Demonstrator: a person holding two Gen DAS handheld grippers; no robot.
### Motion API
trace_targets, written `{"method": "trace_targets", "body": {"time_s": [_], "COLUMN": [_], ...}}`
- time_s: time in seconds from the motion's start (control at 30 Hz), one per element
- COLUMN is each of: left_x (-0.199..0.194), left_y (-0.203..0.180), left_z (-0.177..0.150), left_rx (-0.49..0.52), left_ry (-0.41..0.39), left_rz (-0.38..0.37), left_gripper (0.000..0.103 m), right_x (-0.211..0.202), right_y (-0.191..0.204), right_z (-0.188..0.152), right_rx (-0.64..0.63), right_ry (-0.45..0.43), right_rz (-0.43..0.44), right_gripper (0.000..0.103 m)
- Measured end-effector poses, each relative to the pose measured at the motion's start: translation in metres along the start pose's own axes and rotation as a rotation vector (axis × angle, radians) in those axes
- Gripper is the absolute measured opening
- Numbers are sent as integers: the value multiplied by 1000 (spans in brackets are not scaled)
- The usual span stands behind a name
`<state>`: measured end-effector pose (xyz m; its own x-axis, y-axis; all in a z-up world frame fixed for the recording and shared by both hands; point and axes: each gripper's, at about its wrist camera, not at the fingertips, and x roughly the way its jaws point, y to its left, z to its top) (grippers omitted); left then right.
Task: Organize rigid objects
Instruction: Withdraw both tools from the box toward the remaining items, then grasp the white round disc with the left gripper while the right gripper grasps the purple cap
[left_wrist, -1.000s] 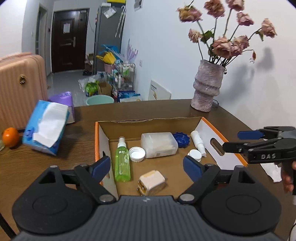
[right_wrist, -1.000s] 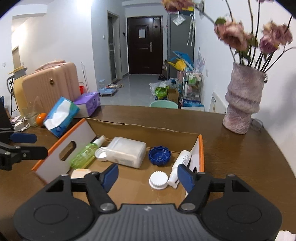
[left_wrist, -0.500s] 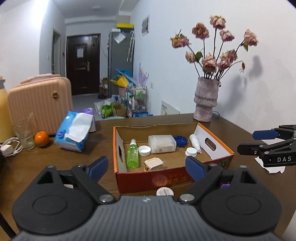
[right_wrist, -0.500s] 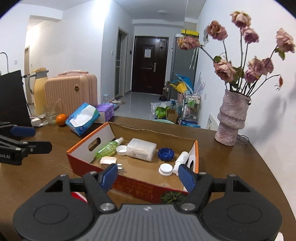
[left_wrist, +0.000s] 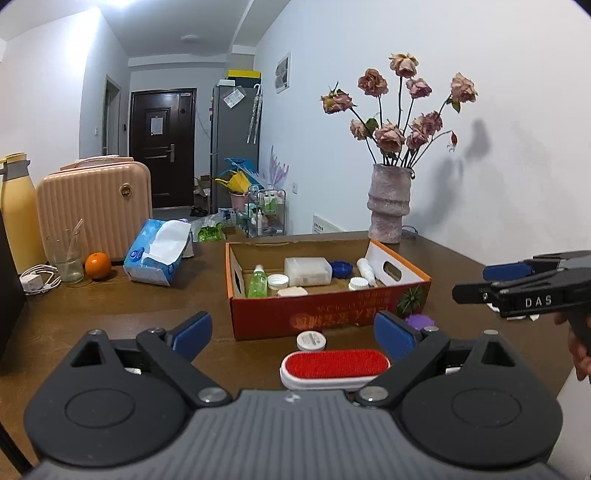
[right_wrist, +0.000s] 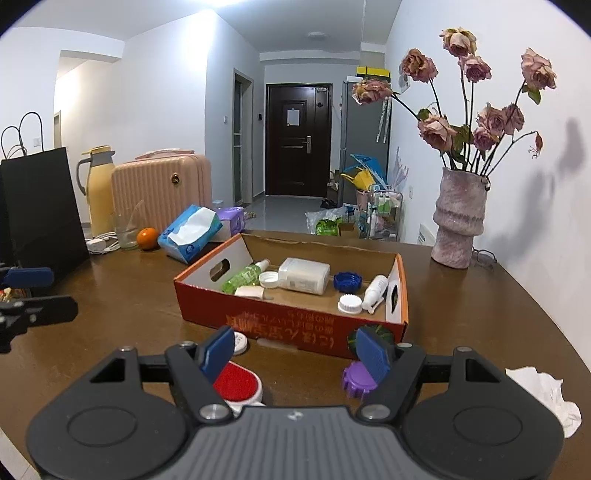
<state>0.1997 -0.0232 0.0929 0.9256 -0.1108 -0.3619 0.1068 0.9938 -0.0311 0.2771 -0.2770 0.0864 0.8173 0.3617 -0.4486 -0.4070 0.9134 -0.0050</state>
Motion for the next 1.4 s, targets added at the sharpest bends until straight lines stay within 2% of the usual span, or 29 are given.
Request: {"method": "trace_targets", "body": {"time_s": [0.33,0.47,0.6,0.73,0.93,1.2,1.4], "left_x": [11,6,-1,7,53,140,210], "left_y": [-1,-8,-9,-11,-10,-15,-8], "left_z": [-24,-38,-52,-61,-57,-28,-16], "left_rx": [6,21,-20,-39,-30,42,2], "left_ry": [46,24,6,38,103,170,309], "left_rz": [-15,12,32,50,60,6,-64], "left_gripper": [97,97,97,97,96,80,68], "right_x": [-5,-14,-25,-22,9,75,121], "right_y": [2,5,8,9,-4,-37,-66], "right_z": [-24,-41,-62,-80,-85,-69,-53], "right_rx": [24,37,68,93,116,95,105], "right_ry": [2,-12,-39,-19,19,93,128], "right_rz": [5,1,-17,-15,-34,-85,-113], "right_gripper": [72,72,72,72,72,72,72]}}
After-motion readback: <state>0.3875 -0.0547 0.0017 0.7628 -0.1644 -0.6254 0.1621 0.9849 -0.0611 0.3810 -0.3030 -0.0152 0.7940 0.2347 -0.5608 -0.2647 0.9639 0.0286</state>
